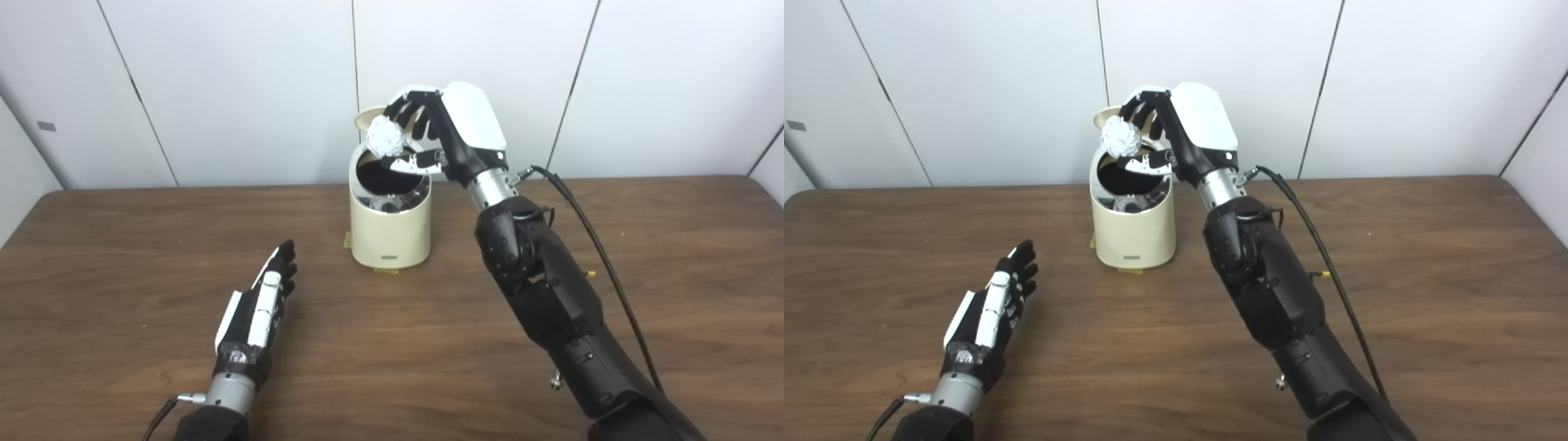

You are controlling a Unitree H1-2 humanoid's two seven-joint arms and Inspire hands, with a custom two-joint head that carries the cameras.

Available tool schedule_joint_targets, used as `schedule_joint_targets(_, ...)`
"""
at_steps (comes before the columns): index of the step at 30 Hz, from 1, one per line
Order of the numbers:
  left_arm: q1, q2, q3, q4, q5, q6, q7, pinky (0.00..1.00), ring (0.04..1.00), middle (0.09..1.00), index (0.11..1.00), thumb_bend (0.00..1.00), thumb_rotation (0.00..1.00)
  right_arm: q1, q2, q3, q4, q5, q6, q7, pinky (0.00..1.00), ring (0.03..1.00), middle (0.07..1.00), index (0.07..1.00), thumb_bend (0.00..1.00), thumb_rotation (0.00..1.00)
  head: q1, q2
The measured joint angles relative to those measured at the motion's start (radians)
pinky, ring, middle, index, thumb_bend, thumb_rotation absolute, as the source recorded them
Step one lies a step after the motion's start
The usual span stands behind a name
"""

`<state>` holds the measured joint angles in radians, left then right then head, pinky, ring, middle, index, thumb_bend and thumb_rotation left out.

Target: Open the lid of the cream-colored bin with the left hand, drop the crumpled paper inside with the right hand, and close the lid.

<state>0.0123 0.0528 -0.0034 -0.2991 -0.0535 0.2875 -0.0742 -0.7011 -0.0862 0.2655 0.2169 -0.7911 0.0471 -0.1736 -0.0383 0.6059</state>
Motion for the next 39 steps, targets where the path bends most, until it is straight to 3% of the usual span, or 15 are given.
schedule_joint_targets(14,0.0,-0.014,-0.002,0.001,0.022,-0.001,0.002,0.99,0.975,0.979,0.995,0.6,0.92,0.001,-0.006,0.002,0.017,0.019,0.002,-0.019,0.32,0.402,0.506,0.582,0.49,0.0,-0.001,0.012)
schedule_joint_targets(20,0.0,-0.017,0.001,0.001,0.023,-0.001,0.002,0.97,0.97,0.977,1.0,0.58,0.91,0.006,-0.007,0.003,0.017,0.016,0.023,-0.016,0.38,0.407,0.494,0.572,0.49,0.0,0.002,0.011)
schedule_joint_targets(24,0.0,-0.021,0.002,0.001,0.024,-0.005,0.005,0.96,0.963,0.965,0.994,0.59,0.89,0.02,-0.007,0.015,0.017,0.004,0.03,-0.016,0.33,0.412,0.498,0.571,0.49,0.0,0.002,0.012)
schedule_joint_targets(26,0.0,-0.021,0.002,0.003,0.024,-0.006,0.007,0.96,0.963,0.965,0.996,0.59,0.89,0.023,-0.006,0.024,0.017,-0.012,0.048,-0.014,0.36,0.415,0.497,0.544,0.51,0.0,0.002,0.012)
schedule_joint_targets(32,0.0,-0.021,0.004,0.011,0.024,-0.006,0.012,0.96,0.964,0.967,0.999,0.58,0.88,0.024,-0.006,0.04,0.0,-0.056,0.105,0.004,0.25,0.451,0.468,0.516,0.52,0.0,0.0,0.014)
schedule_joint_targets(39,0.0,-0.02,0.003,0.011,0.023,-0.006,0.015,0.96,0.956,0.947,0.987,0.58,0.86,0.024,-0.007,0.044,0.0,-0.065,0.11,0.005,0.27,0.453,0.462,0.52,0.52,0.0,-0.005,0.006)
